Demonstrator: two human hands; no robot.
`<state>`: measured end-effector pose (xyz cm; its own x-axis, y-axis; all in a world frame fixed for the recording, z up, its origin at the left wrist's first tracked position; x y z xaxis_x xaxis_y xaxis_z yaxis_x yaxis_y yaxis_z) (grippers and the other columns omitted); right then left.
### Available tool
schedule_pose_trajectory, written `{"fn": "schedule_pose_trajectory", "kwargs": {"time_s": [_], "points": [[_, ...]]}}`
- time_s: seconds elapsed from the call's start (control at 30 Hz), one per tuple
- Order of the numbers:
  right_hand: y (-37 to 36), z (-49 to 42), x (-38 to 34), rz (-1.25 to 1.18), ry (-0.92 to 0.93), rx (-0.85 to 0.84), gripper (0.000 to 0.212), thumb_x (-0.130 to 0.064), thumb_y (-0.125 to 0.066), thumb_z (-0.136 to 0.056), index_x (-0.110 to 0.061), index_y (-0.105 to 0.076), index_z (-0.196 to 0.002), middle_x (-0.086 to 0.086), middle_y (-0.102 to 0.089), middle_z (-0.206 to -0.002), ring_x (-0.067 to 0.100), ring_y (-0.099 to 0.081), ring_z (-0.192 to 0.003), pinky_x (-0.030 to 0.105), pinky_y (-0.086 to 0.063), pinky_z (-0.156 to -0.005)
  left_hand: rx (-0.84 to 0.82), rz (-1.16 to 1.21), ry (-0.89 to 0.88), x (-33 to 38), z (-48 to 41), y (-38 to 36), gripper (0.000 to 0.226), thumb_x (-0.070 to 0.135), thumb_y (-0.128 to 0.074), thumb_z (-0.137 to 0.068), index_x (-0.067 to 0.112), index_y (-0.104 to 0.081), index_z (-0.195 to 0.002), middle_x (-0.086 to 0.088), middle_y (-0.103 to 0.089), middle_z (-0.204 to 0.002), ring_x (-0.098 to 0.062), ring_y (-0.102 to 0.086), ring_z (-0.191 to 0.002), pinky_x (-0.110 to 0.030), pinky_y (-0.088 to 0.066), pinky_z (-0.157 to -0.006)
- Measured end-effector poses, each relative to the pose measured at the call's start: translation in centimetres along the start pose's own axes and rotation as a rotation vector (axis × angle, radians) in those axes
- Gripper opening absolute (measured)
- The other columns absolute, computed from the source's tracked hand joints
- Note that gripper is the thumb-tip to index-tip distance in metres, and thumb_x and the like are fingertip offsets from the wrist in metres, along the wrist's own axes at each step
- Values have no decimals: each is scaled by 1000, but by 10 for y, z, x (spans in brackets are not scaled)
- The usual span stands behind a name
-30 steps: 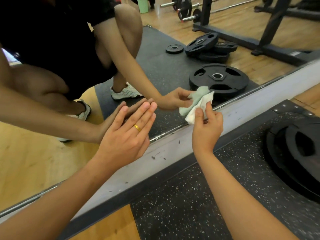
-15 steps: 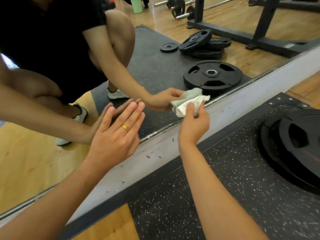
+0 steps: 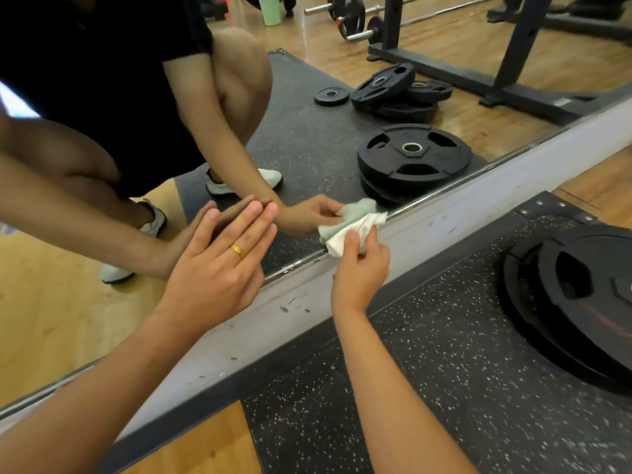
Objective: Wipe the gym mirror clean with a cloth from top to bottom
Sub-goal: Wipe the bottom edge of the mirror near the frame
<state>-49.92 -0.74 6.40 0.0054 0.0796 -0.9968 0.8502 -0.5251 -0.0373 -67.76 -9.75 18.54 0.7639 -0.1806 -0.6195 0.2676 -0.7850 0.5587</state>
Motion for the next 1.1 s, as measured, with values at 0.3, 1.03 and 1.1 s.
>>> {"fn": "schedule_pose_trajectory", "kwargs": {"time_s": [0.3, 1.03, 1.1], "points": [[3, -16, -21, -88, 35, 46, 49, -32, -62, -103, -25, -53, -150, -4, -54, -110, -1, -59, -97, 5, -45, -78, -4, -17, -8, 0, 0, 0, 56, 22, -51, -99, 3, -47, -151, -11, -31, -166, -28, -31, -153, -53, -7, -126], [44, -95, -36, -120, 14, 160, 48, -33, -58, -105, -23, -51, -151, -3, -55, -116, 13, -60, -103, 17, -46, -85, -132, 10, -268, 57, -128, -31, 60, 27, -37, -99, 6, -41, -155, -15, -23, -168, -33, -17, -157, -58, 1, -126], [35, -95, -34, -107, 9, 119, 47, -29, -58, -105, -21, -51, -151, -2, -53, -118, 7, -59, -100, 7, -45, -80, -145, -35, -304, 60, -125, -39, 63, 31, -32, -99, 6, -37, -157, -14, -20, -169, -31, -16, -158, -59, 5, -125]]}}
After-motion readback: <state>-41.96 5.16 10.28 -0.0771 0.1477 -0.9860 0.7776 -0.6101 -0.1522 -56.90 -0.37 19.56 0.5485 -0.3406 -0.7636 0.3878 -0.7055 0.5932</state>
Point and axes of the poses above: each hand's wrist, its own z-axis away from the middle knuckle, its own y-axis out of the back of the hand, x = y × z, the point moved 8 cm from there along -z, towards the middle knuckle
